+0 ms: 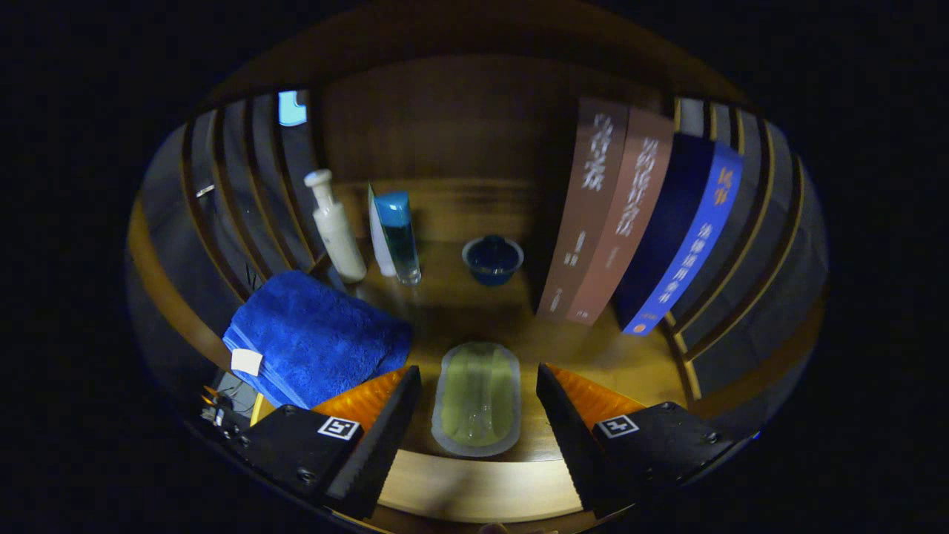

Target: Pull open the drawer, take out the items inside it, and place them on the countertop above the cabinet.

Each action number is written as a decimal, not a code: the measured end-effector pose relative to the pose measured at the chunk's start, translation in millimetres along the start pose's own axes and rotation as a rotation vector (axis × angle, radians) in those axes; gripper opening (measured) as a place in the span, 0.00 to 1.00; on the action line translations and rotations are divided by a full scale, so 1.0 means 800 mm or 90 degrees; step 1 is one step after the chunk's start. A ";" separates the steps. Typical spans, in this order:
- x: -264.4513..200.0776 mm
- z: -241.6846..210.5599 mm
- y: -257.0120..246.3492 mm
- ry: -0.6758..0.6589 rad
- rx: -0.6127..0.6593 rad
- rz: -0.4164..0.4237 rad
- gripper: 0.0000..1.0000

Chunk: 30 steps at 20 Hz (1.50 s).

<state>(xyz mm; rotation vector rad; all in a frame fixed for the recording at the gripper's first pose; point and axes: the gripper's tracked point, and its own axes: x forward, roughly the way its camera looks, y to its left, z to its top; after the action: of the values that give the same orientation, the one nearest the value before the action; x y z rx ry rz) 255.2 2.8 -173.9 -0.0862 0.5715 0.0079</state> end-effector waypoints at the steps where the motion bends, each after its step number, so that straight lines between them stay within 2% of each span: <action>1: -0.018 0.012 0.000 -0.050 0.009 -0.008 1.00; 5: -0.099 0.029 -0.002 -0.207 0.021 -0.028 1.00; 10: -0.204 -0.014 0.009 -0.332 0.036 -0.029 1.00; 16: -0.255 -0.144 0.021 -0.340 0.074 -0.023 1.00; 22: -0.250 -0.269 0.040 -0.307 0.089 -0.041 0.99; 30: -0.216 -0.341 0.075 -0.271 0.077 -0.023 0.99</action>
<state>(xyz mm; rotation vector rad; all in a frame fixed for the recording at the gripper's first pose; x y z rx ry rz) -39.2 42.7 -313.9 0.0240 0.1439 -0.0434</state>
